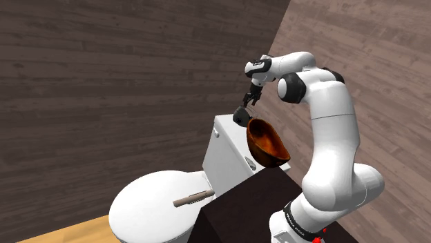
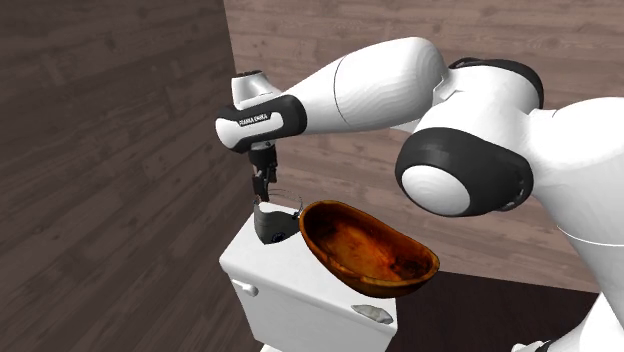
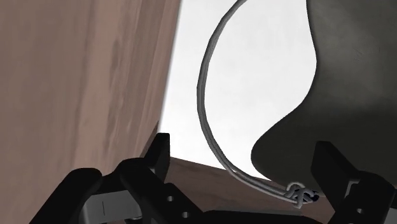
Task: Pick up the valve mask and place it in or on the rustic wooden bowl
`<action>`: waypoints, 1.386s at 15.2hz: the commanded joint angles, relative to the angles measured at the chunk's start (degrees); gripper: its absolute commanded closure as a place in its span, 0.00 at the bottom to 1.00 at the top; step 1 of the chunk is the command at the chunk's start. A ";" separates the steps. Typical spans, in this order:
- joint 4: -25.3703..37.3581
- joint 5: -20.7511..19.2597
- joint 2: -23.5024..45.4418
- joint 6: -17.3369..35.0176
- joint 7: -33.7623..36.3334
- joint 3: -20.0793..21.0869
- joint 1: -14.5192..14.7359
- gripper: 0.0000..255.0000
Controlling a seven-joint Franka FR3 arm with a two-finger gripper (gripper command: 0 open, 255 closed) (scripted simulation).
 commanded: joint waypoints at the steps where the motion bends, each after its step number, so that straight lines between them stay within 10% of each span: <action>1: -1.29 -0.27 1.83 1.30 0.02 -0.75 -0.95 0.00; 4: -1.30 -0.33 1.82 1.31 0.05 -0.68 -0.99 0.00; 5: -2.28 -0.46 0.85 1.32 -0.04 -0.82 -0.80 1.00; 13: -7.78 -0.62 -2.13 3.69 -1.39 -1.33 -0.60 1.00; 21: -0.48 -1.06 -0.90 -2.17 0.38 -1.21 -0.79 1.00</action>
